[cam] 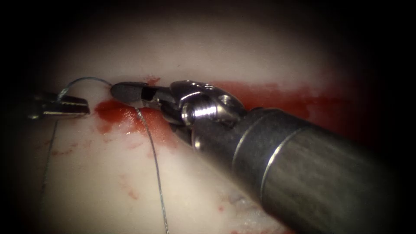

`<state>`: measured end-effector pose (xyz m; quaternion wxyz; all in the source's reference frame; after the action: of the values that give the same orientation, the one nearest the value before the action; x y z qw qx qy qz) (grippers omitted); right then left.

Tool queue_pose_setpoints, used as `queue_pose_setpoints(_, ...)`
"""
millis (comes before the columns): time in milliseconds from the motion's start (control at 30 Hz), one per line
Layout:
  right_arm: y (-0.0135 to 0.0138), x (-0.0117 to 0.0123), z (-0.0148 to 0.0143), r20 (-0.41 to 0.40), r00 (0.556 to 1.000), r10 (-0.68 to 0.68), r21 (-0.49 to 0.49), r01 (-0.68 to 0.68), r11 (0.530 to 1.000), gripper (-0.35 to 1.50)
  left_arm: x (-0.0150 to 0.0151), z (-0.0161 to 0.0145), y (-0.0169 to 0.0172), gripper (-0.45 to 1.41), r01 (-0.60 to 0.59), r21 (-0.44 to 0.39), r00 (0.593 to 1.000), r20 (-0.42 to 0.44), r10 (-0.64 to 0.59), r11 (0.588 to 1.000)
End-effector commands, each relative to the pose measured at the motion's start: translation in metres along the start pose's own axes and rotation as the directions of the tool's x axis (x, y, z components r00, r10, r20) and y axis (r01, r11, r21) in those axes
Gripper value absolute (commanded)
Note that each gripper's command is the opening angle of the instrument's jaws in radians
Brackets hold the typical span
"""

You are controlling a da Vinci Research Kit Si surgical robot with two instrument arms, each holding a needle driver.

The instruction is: Wound Closure

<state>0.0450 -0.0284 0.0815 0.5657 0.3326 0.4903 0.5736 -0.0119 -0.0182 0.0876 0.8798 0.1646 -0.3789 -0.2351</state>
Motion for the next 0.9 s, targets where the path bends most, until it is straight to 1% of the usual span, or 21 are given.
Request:
queue_pose_setpoints(33, -0.0002, 0.0013, 0.0018, -0.002, 1.0, 0.002, 0.012, -0.002, 1.0, -0.35, -0.0014, 0.0002, 0.0005, -0.45, -0.003, -0.004, 1.0, 0.007, 0.003, 1.0)
queue_pose_setpoints(67, -0.0002, 0.0015, 0.0024, 0.002, 1.0, 0.026, 0.017, -0.026, 1.0, -0.35, -0.0017, 0.0004, 0.0003, -0.45, -0.017, -0.005, 1.0, 0.01, 0.017, 1.0)
queue_pose_setpoints(167, -0.0002, 0.0015, 0.0029, 0.015, 0.999, 0.037, 0.023, -0.037, 0.999, -0.35, -0.0019, 0.0006, 0.0002, -0.45, -0.011, -0.006, 1.0, 0.023, 0.011, 1.0)
queue_pose_setpoints(200, -0.0002, 0.0015, 0.0031, 0.027, 0.998, 0.059, 0.029, -0.06, 0.998, -0.35, -0.002, 0.0007, 0.0002, -0.45, -0.013, -0.008, 1.0, 0.021, 0.013, 1.0)
queue_pose_setpoints(233, -0.0002, 0.0015, 0.0032, 0.037, 0.997, 0.069, 0.033, -0.071, 0.997, -0.35, -0.0021, 0.0007, 0.0002, -0.45, -0.006, -0.013, 1.0, 0.02, 0.006, 1.0)
queue_pose_setpoints(267, -0.0004, 0.0014, 0.003, 0.057, 0.996, 0.072, 0.044, -0.075, 0.996, -0.35, -0.0021, 0.0008, 0.0003, -0.45, 0.014, -0.038, 1.0, 0.018, -0.014, 0.999)
queue_pose_setpoints(300, -0.0004, 0.0014, 0.003, 0.057, 0.996, 0.072, 0.044, -0.075, 0.996, -0.35, -0.0021, 0.0008, 0.0003, -0.45, 0.014, -0.038, 1.0, 0.018, -0.014, 0.999)
queue_pose_setpoints(433, -0.0009, 0.0014, 0.002, 0.075, 0.994, 0.075, 0.056, -0.079, 0.995, -0.35, -0.0018, 0.0005, 0.0007, -0.45, 0.039, -0.068, 0.999, 0.015, -0.038, 0.997)
queue_pose_setpoints(467, -0.0014, 0.0016, 0.0011, 0.084, 0.993, 0.08, 0.063, -0.086, 0.994, -0.35, -0.0016, 0.0002, 0.0012, -0.45, 0.055, -0.11, 0.998, 0.009, -0.054, 0.992)
queue_pose_setpoints(533, -0.0018, 0.0017, 0.0002, 0.096, 0.992, 0.085, 0.064, -0.091, 0.994, -0.35, -0.0013, -0.0002, 0.0017, -0.45, 0.059, -0.138, 0.998, 0.005, -0.059, 0.989)
queue_pose_setpoints(567, -0.0018, 0.0017, 0.0002, 0.096, 0.992, 0.085, 0.064, -0.091, 0.994, -0.35, -0.0013, -0.0002, 0.0017, -0.45, 0.059, -0.138, 0.998, 0.005, -0.059, 0.989)
queue_pose_setpoints(633, -0.0022, 0.0015, -0.0005, 0.117, 0.989, 0.087, 0.034, -0.091, 0.995, -0.35, -0.0011, -0.0005, 0.002, -0.45, 0.07, -0.136, 0.998, 0.007, -0.069, 0.988)
queue_pose_setpoints(667, -0.0022, 0.0012, -0.0007, 0.132, 0.987, 0.091, 0.001, -0.092, 0.996, -0.35, -0.001, -0.0006, 0.0022, -0.45, 0.069, -0.134, 0.998, 0.007, -0.069, 0.989)
queue_pose_setpoints(700, -0.0021, 0.0009, -0.0007, 0.133, 0.987, 0.086, -0.012, -0.085, 0.996, -0.35, -0.001, -0.0006, 0.0022, -0.45, 0.081, -0.146, 0.997, 0.008, -0.081, 0.986)
queue_pose_setpoints(733, -0.0022, 0.001, -0.0008, 0.132, 0.987, 0.088, -0.009, -0.088, 0.996, -0.35, -0.001, -0.0006, 0.0022, -0.45, 0.094, -0.16, 0.996, 0.009, -0.094, 0.983)
queue_pose_setpoints(833, -0.0023, 0.0011, -0.0009, 0.134, 0.986, 0.097, -0.012, -0.096, 0.995, -0.35, -0.0011, -0.0005, 0.0021, -0.45, 0.096, -0.163, 0.995, 0.009, -0.096, 0.982)
queue_pose_setpoints(900, -0.0018, 0.0007, -0.0003, 0.134, 0.986, 0.1, -0.018, -0.098, 0.995, -0.35, -0.0012, -0.0003, 0.0018, -0.45, 0.099, -0.129, 0.995, 0.013, -0.098, 0.987)
